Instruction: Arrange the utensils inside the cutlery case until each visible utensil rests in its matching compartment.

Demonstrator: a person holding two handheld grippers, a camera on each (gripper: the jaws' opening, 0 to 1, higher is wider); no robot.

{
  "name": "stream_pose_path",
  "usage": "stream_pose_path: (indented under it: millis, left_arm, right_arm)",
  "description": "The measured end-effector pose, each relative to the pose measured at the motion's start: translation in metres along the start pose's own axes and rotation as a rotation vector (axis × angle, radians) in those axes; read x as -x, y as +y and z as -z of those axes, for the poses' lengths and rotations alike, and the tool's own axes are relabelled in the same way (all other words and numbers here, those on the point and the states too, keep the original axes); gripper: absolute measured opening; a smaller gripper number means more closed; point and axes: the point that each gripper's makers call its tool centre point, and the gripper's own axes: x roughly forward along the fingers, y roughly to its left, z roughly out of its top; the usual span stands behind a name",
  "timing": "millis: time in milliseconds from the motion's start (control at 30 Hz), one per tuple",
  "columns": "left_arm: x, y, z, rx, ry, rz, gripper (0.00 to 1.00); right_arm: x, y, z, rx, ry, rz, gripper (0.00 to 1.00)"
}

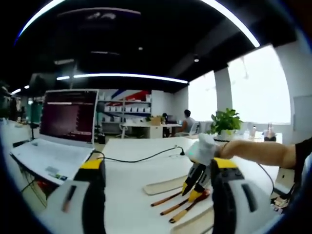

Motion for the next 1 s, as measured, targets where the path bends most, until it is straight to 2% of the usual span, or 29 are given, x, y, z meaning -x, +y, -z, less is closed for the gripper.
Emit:
stream_pose_path:
  millis: [67, 167, 333, 467, 567, 667, 800, 933, 1000]
  left_arm:
    - [0.0, 0.002, -0.001, 0.004, -0.005, -0.014, 0.95]
    - [0.0, 0.008, 0.0, 0.028, -0.003, -0.033, 0.95]
    - [0.004, 0.013, -0.002, 0.027, -0.009, -0.045, 0.95]
    - [0.004, 0.017, 0.001, 0.003, 0.006, -0.055, 0.95]
    - [0.004, 0.022, 0.005, -0.003, 0.024, -0.065, 0.95]
    - [0.006, 0.025, 0.005, -0.005, 0.024, -0.074, 0.95]
    - [0.008, 0.028, 0.002, -0.002, 0.014, -0.087, 0.95]
    - [0.009, 0.028, 0.001, 0.002, 0.009, -0.084, 0.95]
    - [0.009, 0.028, 0.001, 0.005, 0.009, -0.08, 0.95]
  right_arm:
    - [0.0, 0.001, -0.001, 0.012, 0.001, -0.005, 0.19]
    - [-0.001, -0.003, 0.0, 0.068, 0.059, 0.008, 0.18]
    - [-0.001, -0.002, -0.002, 0.07, 0.174, 0.037, 0.16]
    - [-0.003, 0.003, -0.003, 0.098, 0.222, 0.042, 0.1]
    - [-0.004, 0.008, -0.002, 0.157, 0.229, 0.044, 0.04]
    - [-0.004, 0.008, -0.004, 0.166, 0.237, 0.056, 0.03]
    - [-0.004, 0.007, -0.005, 0.219, 0.249, 0.039, 0.03]
    - [-0.004, 0.006, -0.005, 0.185, 0.221, 0.036, 0.02]
    - [-0.003, 0.008, -0.004, 0.197, 0.204, 0.039, 0.02]
